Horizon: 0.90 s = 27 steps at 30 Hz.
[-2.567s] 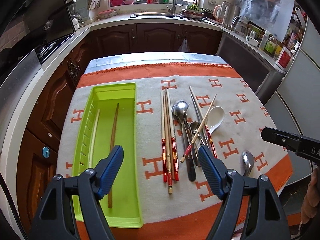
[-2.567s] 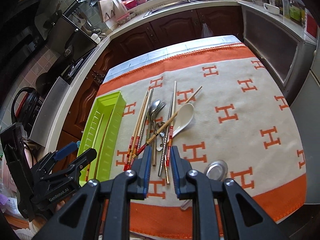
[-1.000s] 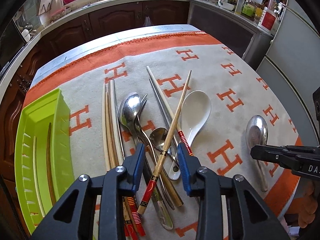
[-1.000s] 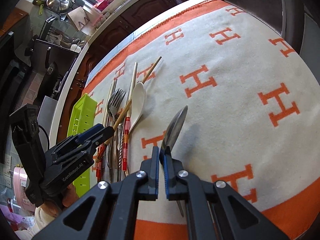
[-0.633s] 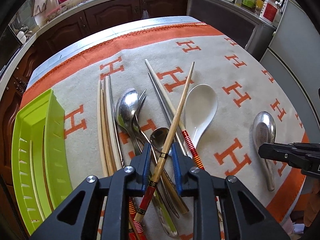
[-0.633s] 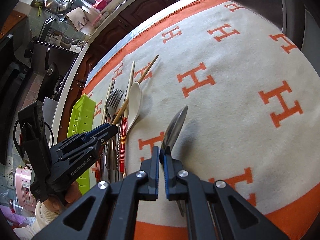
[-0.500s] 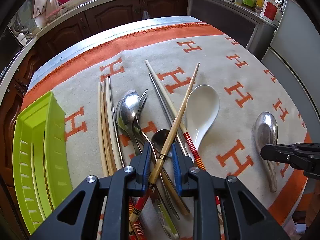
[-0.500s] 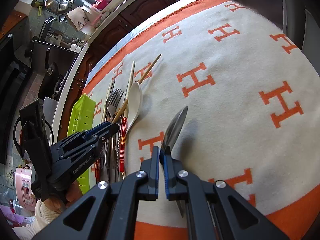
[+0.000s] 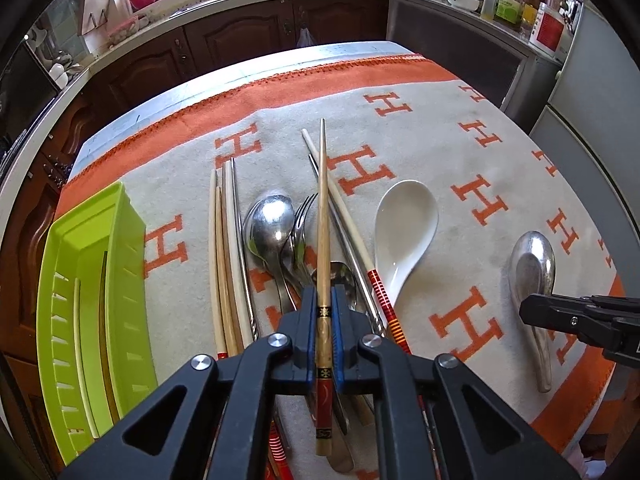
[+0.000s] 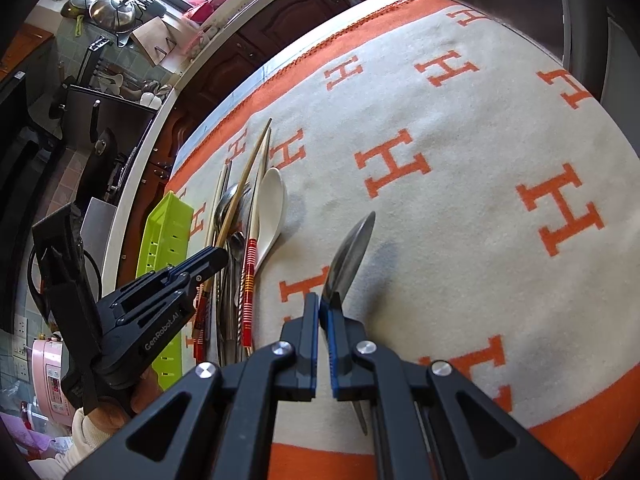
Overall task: Organize utensils
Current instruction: 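Grasp a red-banded chopstick from the pile with the left tool, then lower the silver spoon into the green tray with the right tool while the left tool drops its chopstick there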
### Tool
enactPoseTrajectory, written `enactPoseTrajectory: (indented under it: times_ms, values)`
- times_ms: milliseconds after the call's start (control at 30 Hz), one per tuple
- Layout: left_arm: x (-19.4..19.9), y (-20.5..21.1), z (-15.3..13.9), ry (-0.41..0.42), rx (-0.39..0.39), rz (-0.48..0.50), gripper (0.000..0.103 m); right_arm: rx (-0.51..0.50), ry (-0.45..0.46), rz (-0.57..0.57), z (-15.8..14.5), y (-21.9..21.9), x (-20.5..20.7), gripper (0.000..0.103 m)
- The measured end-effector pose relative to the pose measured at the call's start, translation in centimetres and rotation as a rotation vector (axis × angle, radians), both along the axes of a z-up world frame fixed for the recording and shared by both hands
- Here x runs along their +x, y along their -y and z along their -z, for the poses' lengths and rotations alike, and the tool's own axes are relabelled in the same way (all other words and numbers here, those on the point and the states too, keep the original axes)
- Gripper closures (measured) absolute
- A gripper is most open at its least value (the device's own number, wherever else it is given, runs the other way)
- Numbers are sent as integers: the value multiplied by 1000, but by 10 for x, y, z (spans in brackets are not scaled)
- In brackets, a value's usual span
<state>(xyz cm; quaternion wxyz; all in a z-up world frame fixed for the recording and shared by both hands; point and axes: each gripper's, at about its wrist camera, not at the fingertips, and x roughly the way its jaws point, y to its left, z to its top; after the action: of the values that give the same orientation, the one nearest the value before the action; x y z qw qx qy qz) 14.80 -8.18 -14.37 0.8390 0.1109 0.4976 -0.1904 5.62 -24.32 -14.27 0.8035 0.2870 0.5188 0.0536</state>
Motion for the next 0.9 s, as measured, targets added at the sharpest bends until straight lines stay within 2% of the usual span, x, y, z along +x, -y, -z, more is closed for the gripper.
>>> enactPoseTrajectory:
  times_ms: [200,367,667,900]
  values:
    - [-10,-18,-23,19,-62,-50,99,-7,27,-2,-11,-2,-1,99]
    - [-27,-51,-48,46,-110,-132,99,-23,54,-25,-28,-16,0,99]
    - [-59,-135,-85,115,-80,-329,98,-46,122,-144,-70,-74,15,99]
    - [-73,-182,-94,172,-60,-411,98,-70,168,-264,-101,-139,36,99]
